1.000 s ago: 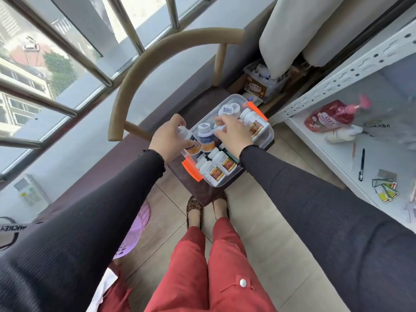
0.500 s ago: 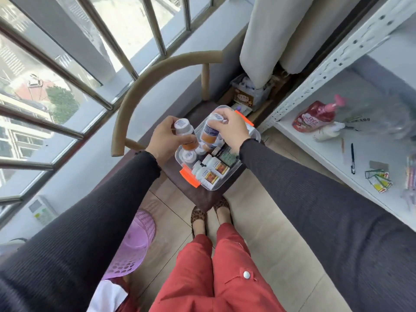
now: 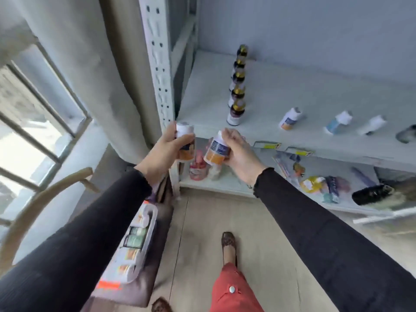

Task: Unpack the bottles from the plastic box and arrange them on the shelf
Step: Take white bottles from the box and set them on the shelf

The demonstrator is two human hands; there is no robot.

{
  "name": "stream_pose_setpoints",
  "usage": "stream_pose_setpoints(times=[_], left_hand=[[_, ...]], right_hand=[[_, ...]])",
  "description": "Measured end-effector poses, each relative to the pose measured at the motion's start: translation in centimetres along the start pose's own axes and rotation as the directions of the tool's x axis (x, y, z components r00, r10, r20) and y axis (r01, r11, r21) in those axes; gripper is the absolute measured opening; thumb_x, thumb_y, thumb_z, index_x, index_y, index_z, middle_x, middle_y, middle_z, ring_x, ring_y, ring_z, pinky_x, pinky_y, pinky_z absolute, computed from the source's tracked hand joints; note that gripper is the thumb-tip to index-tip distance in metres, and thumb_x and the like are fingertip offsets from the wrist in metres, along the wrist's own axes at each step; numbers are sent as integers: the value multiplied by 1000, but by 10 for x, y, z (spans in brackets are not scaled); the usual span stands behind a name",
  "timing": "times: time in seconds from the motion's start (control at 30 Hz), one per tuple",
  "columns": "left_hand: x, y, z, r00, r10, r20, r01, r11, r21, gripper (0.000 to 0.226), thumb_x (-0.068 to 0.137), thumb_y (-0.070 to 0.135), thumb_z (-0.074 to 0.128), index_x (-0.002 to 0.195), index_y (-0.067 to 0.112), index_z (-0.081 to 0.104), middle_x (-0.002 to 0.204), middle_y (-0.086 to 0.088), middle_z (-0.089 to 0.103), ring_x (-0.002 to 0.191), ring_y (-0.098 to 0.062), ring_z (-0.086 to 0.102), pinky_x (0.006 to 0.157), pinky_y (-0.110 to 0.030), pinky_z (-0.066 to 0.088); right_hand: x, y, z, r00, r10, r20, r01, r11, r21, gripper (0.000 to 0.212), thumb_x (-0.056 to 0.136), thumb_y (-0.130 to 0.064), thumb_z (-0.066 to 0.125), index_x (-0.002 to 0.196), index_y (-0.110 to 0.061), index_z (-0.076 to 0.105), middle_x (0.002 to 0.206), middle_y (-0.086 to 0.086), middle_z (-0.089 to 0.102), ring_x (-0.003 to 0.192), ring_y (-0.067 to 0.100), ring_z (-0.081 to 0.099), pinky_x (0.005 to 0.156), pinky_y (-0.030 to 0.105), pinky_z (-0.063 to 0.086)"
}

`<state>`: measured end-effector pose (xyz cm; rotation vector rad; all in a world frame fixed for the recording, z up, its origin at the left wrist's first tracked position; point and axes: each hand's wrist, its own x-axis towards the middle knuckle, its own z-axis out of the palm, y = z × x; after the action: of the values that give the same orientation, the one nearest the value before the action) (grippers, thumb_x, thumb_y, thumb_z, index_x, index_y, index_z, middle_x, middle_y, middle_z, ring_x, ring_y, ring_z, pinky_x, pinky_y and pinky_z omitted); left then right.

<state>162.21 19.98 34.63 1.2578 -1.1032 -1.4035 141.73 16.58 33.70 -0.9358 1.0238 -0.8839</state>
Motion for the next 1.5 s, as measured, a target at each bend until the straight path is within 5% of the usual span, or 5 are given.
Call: stream_pose_setpoints(times=[0.2, 0.37, 0.57, 1.3, 1.5], left_hand=[[115, 51, 131, 985, 45, 166, -49, 998, 24, 70, 85, 57, 70, 128, 5, 49, 118, -22, 65, 111, -38, 64, 101, -58, 49], [201, 65, 216, 985, 80, 156, -110, 974, 196, 39, 99, 38, 59, 124, 10, 49, 109, -7, 61, 93, -10, 63, 76, -17, 52], [280, 50, 261, 995, 51, 89, -79, 935, 345, 28, 91, 18, 72, 110, 12, 54, 91, 7, 63, 75, 4, 61, 67, -10, 47], [334, -6, 288, 980, 13, 196, -119, 834, 539, 43, 74, 22, 86, 107, 21, 59, 100, 8, 66, 88, -9, 59, 85, -32, 51], [332, 22, 255, 967, -107, 231, -150, 494, 857, 62, 80, 31, 82, 134, 28, 52, 133, -1, 57, 119, -22, 52, 102, -39, 45]], right_hand=[[26, -82, -124, 991, -66, -113, 73, 996, 55, 35, 80, -37, 78, 100, -22, 53, 101, 9, 60, 95, 24, 60, 86, 46, 48], [65, -138, -227, 984, -102, -146, 97, 994, -42, 18, 87, -20, 70, 98, -17, 56, 103, 14, 60, 92, 27, 59, 85, 46, 45], [104, -161, -306, 968, -179, -174, 136, 962, -235, 29, 77, -33, 77, 101, -24, 62, 99, 1, 68, 94, 17, 63, 84, 41, 45], [200, -141, -350, 925, -281, -256, 124, 859, -496, 31, 84, -18, 76, 111, -19, 60, 107, -2, 68, 99, 14, 65, 90, 32, 53], [244, -157, -339, 965, -229, -128, 79, 720, -690, 38, 83, -20, 74, 117, -12, 57, 107, 1, 65, 98, 20, 62, 87, 35, 50]])
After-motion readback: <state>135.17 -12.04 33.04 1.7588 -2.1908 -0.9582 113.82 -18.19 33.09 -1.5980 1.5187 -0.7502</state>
